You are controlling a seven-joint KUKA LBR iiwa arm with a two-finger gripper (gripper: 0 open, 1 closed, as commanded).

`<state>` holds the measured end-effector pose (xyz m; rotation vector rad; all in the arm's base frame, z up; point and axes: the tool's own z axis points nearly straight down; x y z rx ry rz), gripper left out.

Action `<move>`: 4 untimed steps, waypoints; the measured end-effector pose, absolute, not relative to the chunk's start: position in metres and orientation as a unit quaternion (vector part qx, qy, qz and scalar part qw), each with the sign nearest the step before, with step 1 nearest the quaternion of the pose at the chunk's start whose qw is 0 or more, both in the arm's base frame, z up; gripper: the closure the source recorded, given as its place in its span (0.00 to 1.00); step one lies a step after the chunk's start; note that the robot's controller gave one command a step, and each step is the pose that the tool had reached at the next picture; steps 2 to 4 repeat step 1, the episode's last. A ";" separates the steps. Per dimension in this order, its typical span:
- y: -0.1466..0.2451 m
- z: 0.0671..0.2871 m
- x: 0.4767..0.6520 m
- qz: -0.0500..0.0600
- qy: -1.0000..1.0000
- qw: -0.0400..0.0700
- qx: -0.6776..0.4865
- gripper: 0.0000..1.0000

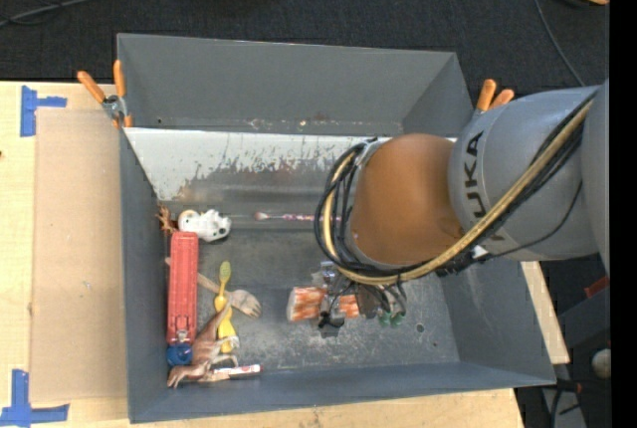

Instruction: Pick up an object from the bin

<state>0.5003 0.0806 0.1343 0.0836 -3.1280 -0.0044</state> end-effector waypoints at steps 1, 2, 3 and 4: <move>0.083 0.209 0.502 -0.002 -1.000 0.005 0.022 1.00; 0.083 0.209 0.502 -0.002 -1.000 0.005 0.022 1.00; 0.083 0.209 0.502 -0.002 -1.000 0.005 0.022 1.00; 0.083 0.209 0.502 -0.002 -1.000 0.005 0.022 1.00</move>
Offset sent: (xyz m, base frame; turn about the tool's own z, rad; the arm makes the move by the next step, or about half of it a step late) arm 0.0128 0.0135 0.1491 0.0031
